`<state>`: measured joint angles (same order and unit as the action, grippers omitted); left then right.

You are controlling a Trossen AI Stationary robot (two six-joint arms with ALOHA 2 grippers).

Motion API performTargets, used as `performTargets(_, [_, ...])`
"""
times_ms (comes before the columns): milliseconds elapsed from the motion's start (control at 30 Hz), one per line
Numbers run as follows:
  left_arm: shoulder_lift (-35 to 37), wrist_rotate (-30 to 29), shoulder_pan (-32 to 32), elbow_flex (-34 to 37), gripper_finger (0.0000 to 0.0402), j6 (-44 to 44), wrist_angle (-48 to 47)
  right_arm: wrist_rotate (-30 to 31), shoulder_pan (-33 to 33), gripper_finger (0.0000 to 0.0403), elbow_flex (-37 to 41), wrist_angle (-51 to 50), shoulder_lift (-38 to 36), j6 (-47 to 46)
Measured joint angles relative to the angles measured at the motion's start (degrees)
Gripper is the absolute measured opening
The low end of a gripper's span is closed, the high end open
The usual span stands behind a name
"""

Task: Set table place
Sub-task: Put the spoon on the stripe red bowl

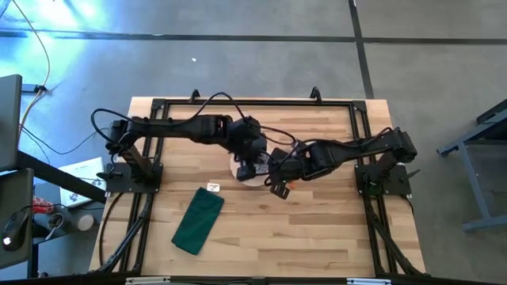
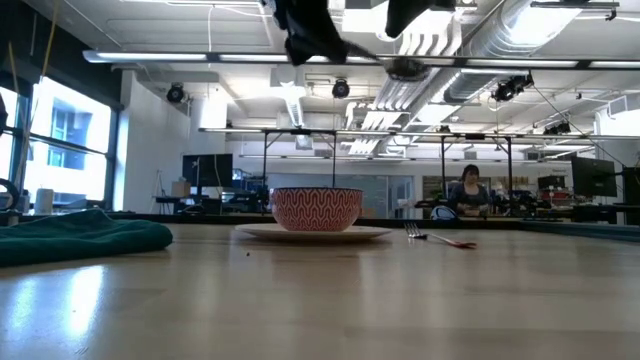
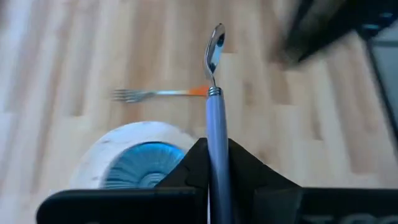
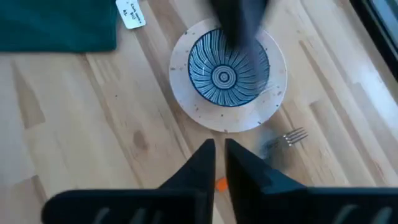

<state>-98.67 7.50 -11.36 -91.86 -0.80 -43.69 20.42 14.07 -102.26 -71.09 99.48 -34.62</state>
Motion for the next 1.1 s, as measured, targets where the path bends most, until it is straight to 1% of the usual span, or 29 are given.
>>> performTargets(100, [0.0,-3.5,-0.3,0.0,0.0015,0.2,-0.7,0.1,-0.1,0.0055,0.0,-0.7,0.0,-0.2])
performTargets(233, [0.0,-2.6,-0.7,0.0,0.0015,0.3,-3.0,1.1,-0.5,0.0092,0.0,-1.1,0.0,-0.1])
performTargets(333, [0.0,-3.5,-2.1,0.4,0.0015,1.2,-5.8,3.1,-0.5,0.0107,0.0,-4.5,-0.7,-2.8])
performTargets(400, [0.0,-3.4,-3.6,1.1,0.0015,1.3,-7.6,5.0,-0.5,0.0109,0.0,-9.2,-1.7,-4.9])
performTargets(467, [0.0,-1.8,-5.7,2.1,0.0015,1.3,-8.7,6.1,-0.4,0.0109,0.0,-13.7,-2.8,-7.7])
performTargets(500, [0.0,-0.1,-7.0,2.8,0.0015,1.6,-8.9,6.3,-0.2,0.0109,0.0,-16.0,-3.4,-9.3])
performTargets(567, [0.0,5.9,-9.7,5.0,0.0015,2.8,-7.3,6.7,0.5,0.0109,0.0,-19.3,-4.8,-12.1])
performTargets(633, [0.3,13.8,-12.4,7.9,0.0015,5.0,-2.8,9.1,1.7,0.0109,0.0,-18.6,-6.6,-12.5])
performTargets(667, [0.5,15.8,-13.4,9.4,0.0015,6.7,-0.2,10.8,2.4,0.0109,0.0,-18.5,-7.6,-12.0])
performTargets(700, [0.7,16.2,-14.1,10.7,0.0015,8.6,1.6,12.5,2.8,0.0109,-0.1,-18.7,-8.4,-11.9])
performTargets(800, [1.8,11.7,-14.7,13.8,0.0015,12.3,0.1,15.3,3.8,0.0109,-0.1,-18.9,-11.1,-12.0])
performTargets(833, [2.2,11.3,-14.6,14.7,0.0015,13.2,-0.2,15.7,3.9,0.0109,-0.1,-18.8,-12.1,-11.6])
performTargets(967, [5.3,15.5,-14.4,18.9,0.0015,17.4,0.9,17.5,3.9,0.0109,-0.1,-18.9,-15.4,-9.5])
performTargets(1033, [6.9,16.5,-14.5,21.3,0.0015,20.2,2.3,18.9,3.6,0.011,-0.1,-18.9,-16.5,-8.3])
performTargets(1100, [8.5,17.3,-14.6,23.5,0.0015,23.1,4.3,19.1,3.2,0.011,-0.1,-18.9,-17.4,-6.3])
